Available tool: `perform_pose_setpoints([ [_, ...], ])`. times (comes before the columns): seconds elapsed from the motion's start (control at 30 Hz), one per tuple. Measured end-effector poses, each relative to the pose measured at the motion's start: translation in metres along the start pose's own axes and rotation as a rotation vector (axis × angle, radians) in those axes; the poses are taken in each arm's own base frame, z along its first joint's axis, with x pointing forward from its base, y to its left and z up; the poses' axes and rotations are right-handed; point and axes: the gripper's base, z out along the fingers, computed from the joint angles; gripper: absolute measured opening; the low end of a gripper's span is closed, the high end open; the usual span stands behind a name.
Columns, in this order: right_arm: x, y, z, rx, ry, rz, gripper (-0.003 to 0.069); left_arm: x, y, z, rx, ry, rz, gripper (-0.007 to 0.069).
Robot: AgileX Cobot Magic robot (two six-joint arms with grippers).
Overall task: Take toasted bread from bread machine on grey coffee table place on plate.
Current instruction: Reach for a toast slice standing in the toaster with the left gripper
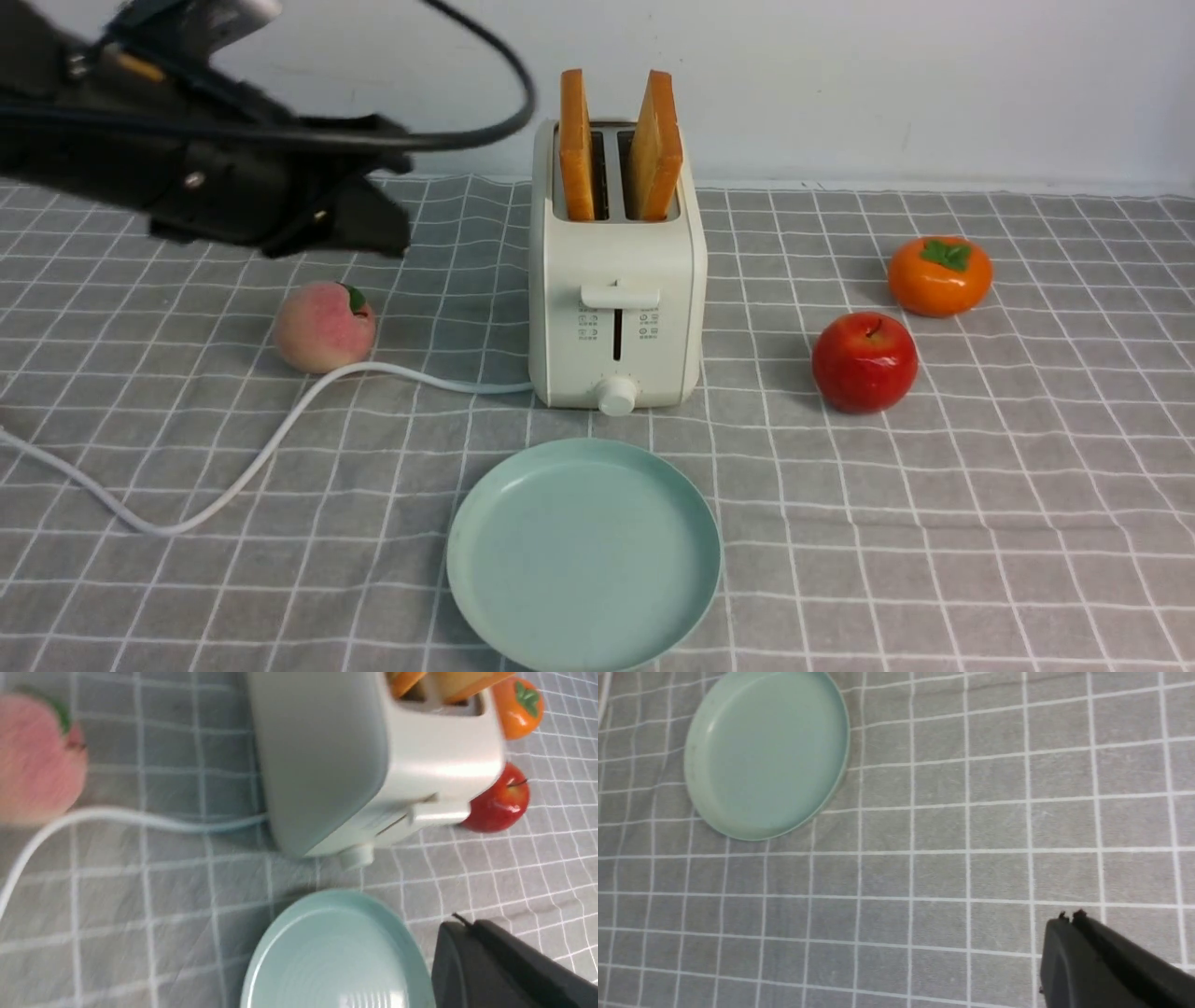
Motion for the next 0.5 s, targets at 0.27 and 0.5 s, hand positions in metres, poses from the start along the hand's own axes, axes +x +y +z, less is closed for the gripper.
perform_pose_setpoints([
  [0.27,0.0,0.007,0.0,-0.082,-0.001,0.003,-0.0013,-0.038,-0.026,0.049,0.027,-0.194,0.071,0.0099],
  [0.5,-0.003,0.009,0.0,-0.095,-0.036,0.003,-0.0008,-0.048,-0.018,0.1,0.02,-0.244,0.039,0.0367],
])
